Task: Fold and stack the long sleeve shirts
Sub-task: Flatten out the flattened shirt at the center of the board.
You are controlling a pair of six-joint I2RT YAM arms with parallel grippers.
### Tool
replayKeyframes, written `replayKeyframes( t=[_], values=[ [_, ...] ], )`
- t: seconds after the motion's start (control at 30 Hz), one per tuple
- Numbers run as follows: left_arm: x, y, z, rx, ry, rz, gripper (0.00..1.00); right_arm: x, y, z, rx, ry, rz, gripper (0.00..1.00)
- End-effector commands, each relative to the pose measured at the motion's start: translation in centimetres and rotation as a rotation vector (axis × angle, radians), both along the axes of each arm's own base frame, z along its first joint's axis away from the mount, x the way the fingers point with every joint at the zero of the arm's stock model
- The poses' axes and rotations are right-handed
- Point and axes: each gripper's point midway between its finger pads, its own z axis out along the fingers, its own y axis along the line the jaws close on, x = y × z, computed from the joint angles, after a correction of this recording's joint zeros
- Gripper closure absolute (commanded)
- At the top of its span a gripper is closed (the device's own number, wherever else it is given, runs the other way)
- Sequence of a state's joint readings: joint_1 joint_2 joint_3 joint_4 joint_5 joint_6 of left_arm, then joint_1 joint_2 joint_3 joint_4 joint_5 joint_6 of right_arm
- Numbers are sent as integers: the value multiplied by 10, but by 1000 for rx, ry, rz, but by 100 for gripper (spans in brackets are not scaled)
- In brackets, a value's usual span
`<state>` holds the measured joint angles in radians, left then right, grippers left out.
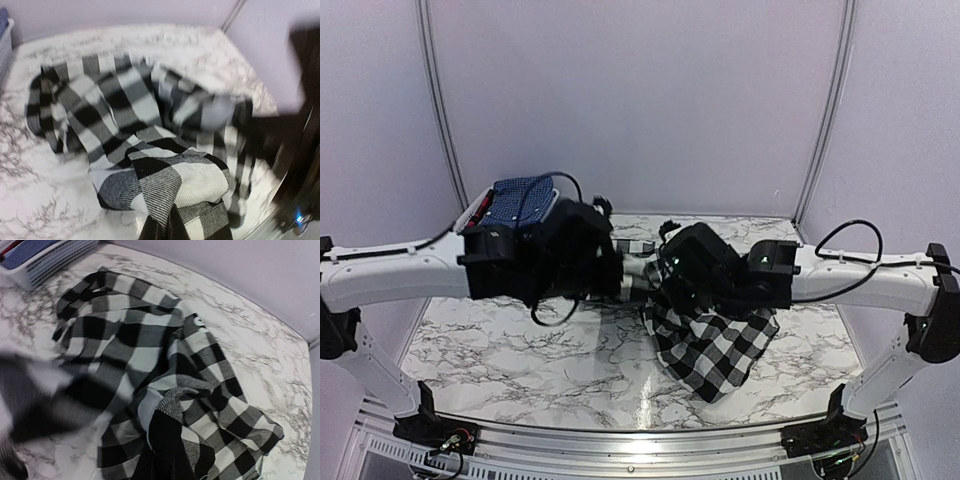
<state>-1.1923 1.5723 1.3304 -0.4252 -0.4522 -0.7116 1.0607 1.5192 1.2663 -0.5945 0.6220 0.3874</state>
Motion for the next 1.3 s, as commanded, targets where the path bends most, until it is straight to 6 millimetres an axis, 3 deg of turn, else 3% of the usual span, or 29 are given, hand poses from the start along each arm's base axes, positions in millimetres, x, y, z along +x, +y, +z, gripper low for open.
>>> replayKeyframes(
  t=[0.0,0.13,0.2,0.27,0.3,0.37,0.5,0.63,0.73,0.93,1.0,1.1,1.2,1.27],
  values=[
    [53,51,91,-30,-203,152,100,-74,62,-2,109,38,233,100],
    [90,48,139,-67,-294,149,100,-131,109,-1,154,53,399,100],
    [108,40,153,-94,-312,144,100,-143,126,-2,153,51,432,100],
    [126,30,157,-124,-313,133,100,-142,135,-6,140,48,439,97],
    [135,25,158,-137,-311,126,100,-140,139,-4,131,35,441,90],
    [153,11,153,-154,-300,101,100,-134,148,2,112,4,450,65],
    [176,-5,149,-181,-288,58,100,-106,142,19,101,-27,412,27],
    [195,-11,135,-196,-257,40,100,-72,113,39,120,-72,365,9],
    [208,-11,123,-220,-226,34,100,-45,84,50,129,-113,310,5],
    [216,-29,109,-282,-177,-70,100,35,28,84,278,-222,239,2],
    [213,-39,103,-299,-158,-121,100,54,24,91,299,-264,255,2],
    [211,-49,101,-337,-141,-183,100,82,27,82,284,-284,283,3],
    [208,-50,109,-370,-154,-214,100,110,20,79,324,-293,283,5],
    [207,-47,109,-375,-160,-218,100,117,19,86,402,-288,332,5]
  ],
)
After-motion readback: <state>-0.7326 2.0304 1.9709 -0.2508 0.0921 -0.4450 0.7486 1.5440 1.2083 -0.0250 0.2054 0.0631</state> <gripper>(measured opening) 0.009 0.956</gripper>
